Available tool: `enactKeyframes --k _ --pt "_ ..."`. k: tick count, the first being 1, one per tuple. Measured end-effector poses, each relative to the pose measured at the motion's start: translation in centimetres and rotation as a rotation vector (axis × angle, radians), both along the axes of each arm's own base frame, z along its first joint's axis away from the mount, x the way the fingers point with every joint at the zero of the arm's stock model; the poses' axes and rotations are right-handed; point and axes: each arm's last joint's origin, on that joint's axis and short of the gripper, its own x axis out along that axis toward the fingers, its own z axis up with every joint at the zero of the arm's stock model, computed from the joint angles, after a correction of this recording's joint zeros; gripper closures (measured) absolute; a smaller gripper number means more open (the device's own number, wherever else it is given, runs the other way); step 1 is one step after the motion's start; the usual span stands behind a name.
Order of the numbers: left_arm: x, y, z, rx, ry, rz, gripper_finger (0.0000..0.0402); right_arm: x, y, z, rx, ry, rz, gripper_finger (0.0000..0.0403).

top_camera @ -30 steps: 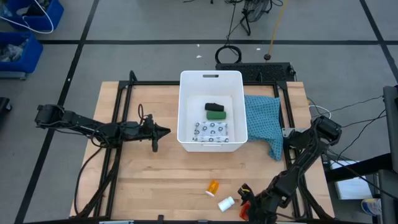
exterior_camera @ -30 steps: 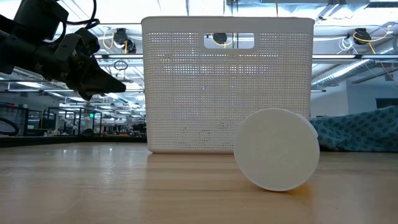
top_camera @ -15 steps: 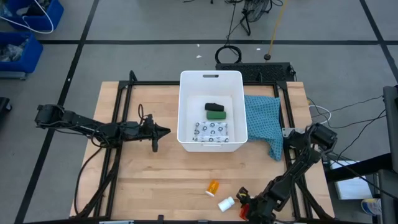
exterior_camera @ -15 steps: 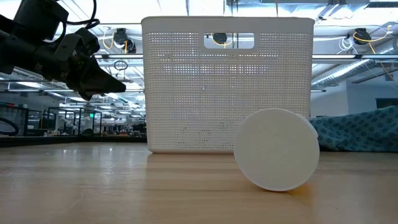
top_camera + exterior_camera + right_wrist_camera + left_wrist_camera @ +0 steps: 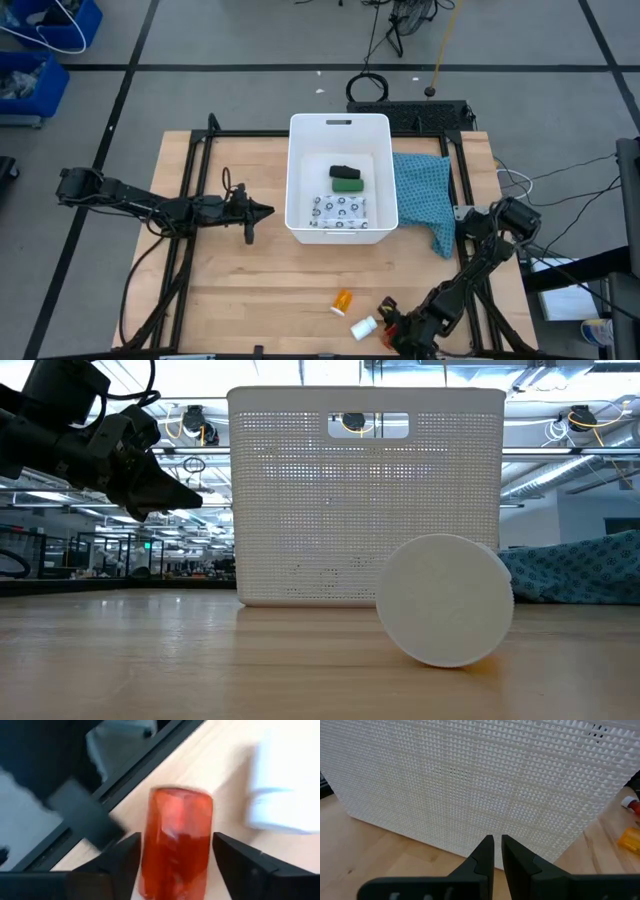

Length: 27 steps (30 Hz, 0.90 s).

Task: Pick & place medical supplies in basket/bin
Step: Put the red medicine bottle into the white bin

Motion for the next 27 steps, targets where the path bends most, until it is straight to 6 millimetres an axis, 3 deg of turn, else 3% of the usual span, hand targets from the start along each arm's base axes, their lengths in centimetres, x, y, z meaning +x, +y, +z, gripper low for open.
enactKeyframes --k 6,9,20,27 --pt "0.0 0.0 0.0 -0.001 0.0 0.0 0.0364 0.6 -0.9 1.9 0.033 -0.047 -0.038 0.0246" --pt "0.0 0.0 0.0 -0.011 -0.003 0.003 0.0364 0.9 -1.6 3.1 0.052 -0.061 -0.056 0.0264" --pt "0.0 0.0 0.0 -0.007 -0.002 0.002 0.0364 0.9 -4.4 8.6 0.097 -0.25 -0.179 0.0248" --pt "0.0 0.0 0.0 -0.005 -0.001 0.002 0.0364 -0.7 -7.4 12.5 0.201 -0.48 -0.162 0.0254"
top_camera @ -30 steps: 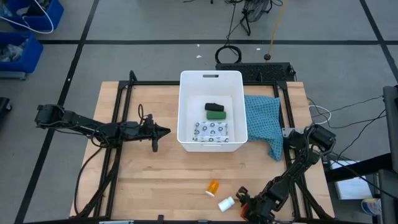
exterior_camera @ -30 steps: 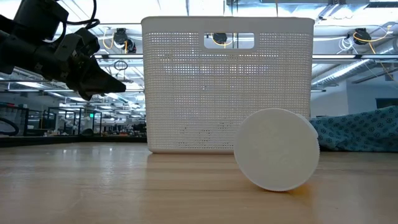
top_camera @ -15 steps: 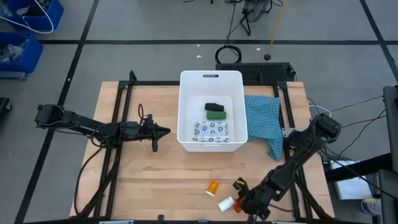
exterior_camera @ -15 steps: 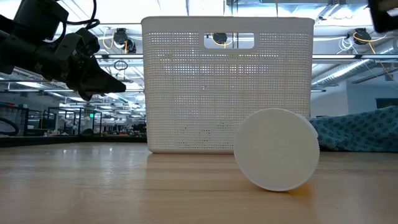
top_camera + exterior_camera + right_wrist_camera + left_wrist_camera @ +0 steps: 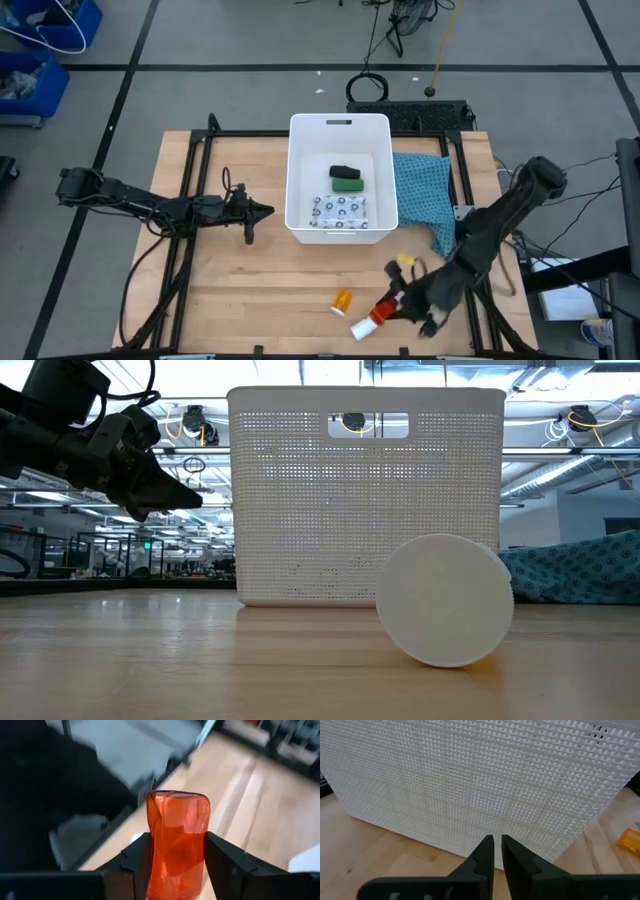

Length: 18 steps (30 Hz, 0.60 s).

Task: Pick & place medical supplies in basket/bin
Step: Put the red medicine bottle into the white bin

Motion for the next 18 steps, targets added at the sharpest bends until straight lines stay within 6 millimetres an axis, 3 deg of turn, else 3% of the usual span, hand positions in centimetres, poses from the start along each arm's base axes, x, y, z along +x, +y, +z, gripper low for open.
enactKeyframes --k 3,7,13,18 --pt "0.0 0.0 0.0 0.0 0.0 0.0 0.0364 -1.3 -2.1 1.1 0.086 -0.128 0.014 0.0251" --pt "0.0 0.0 0.0 0.0 0.0 0.0 0.0364 -3.5 -4.8 1.0 0.172 -0.286 0.017 0.0254" --pt "0.0 0.0 0.0 -0.002 0.0 0.001 0.0364 -6.0 -8.0 -1.7 0.154 -0.421 -0.043 0.0254" --pt "0.1 0.1 0.2 0.039 -0.018 0.016 0.0364 -6.9 -10.0 -2.7 0.175 -0.53 -0.115 0.0256"
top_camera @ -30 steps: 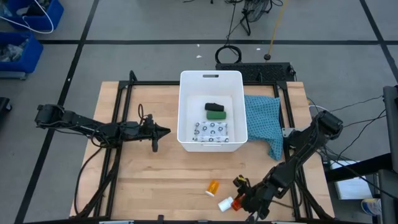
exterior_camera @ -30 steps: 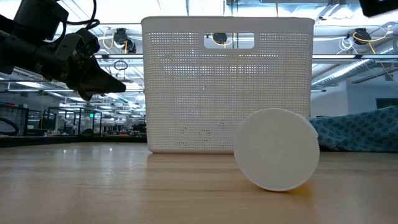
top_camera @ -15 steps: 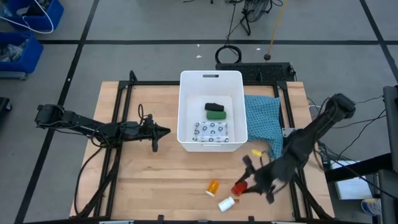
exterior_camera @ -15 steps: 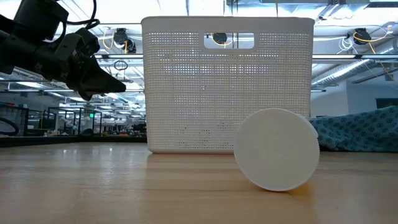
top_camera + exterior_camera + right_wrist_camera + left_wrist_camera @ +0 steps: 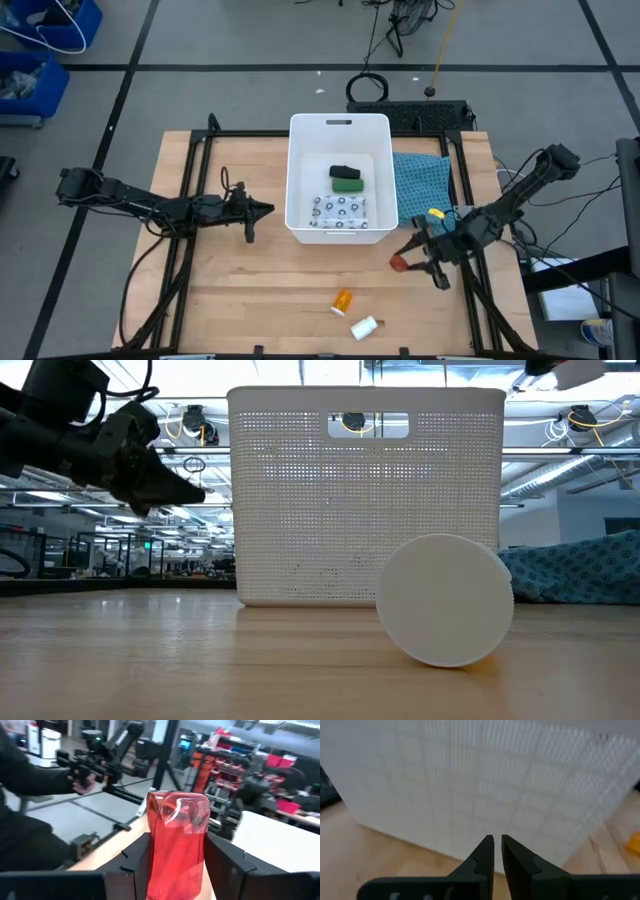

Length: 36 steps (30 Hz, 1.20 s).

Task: Pick & place medical supplies in basket/bin
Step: Put the red medicine bottle into the white bin

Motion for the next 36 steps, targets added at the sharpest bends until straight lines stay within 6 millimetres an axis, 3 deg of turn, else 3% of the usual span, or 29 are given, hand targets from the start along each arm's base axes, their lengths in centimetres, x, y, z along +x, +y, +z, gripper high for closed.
enactKeyframes --k 8,12,17,21,25,30,36 --pt "0.1 0.0 0.5 0.063 -0.038 -0.011 0.0364 0.2 -1.8 2.3 -0.07 -0.127 -0.184 0.0253" --pt "0.1 0.0 0.4 0.056 -0.028 -0.01 0.0364 0.7 -2.8 5.7 -0.157 -0.187 -0.261 0.0257" --pt "0.1 0.0 0.3 0.064 -0.017 -0.012 0.0364 1.7 -5.1 10.7 -0.245 -0.141 -0.409 0.0257" --pt "0.1 0.0 0.3 0.1 -0.008 -0.019 0.0364 3.3 -7.8 14.3 -0.323 -0.072 -0.53 0.0261" --pt "0.1 0.0 0.3 0.158 0.005 -0.032 0.0364 6.3 -11.3 16.5 -0.379 0.075 -0.577 0.0262" --pt "0.1 0.0 0.5 0.229 -0.002 -0.045 0.0364 11.3 -17.1 15.8 -0.361 0.311 -0.522 0.0263" --pt "0.2 0.0 0.9 0.25 -0.031 -0.046 0.0364 16.2 -22.5 10.1 -0.288 0.539 -0.416 0.026"
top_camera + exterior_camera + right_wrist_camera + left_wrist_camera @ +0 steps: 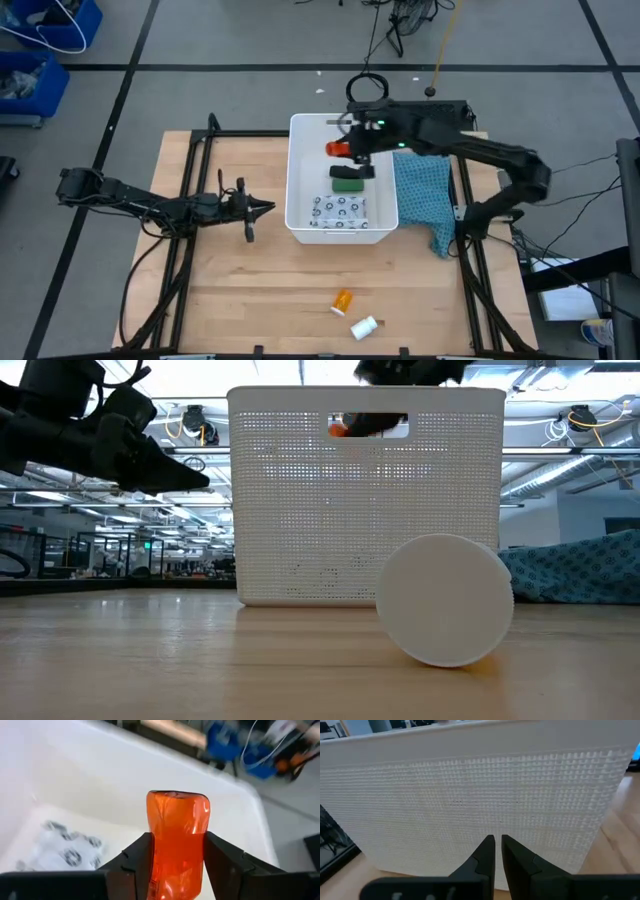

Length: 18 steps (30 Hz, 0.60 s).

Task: Pick & place medical supplies in basket/bin
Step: Put the red medicine bottle into the white bin

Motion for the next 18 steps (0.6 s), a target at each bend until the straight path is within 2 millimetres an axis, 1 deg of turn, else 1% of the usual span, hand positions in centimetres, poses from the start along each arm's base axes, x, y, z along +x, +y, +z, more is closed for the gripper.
enactKeyframes --k 3,7,12,18 --pt "0.0 0.0 0.0 0.0 0.005 0.0 0.0364 1.7 -1.3 -2.5 -0.014 0.057 0.007 0.0259" --pt "0.0 0.0 -0.1 -0.001 0.008 0.0 0.0364 3.5 -2.2 -5.4 -0.036 0.121 0.052 0.0262" --pt "0.0 0.0 -0.1 -0.001 0.011 0.0 0.0364 4.9 -2.4 -8.3 -0.025 0.185 0.14 0.026" --pt "0.0 0.0 -0.1 0.001 0.012 -0.001 0.0364 6.7 -2.1 -12.0 -0.12 0.306 0.155 0.0262"
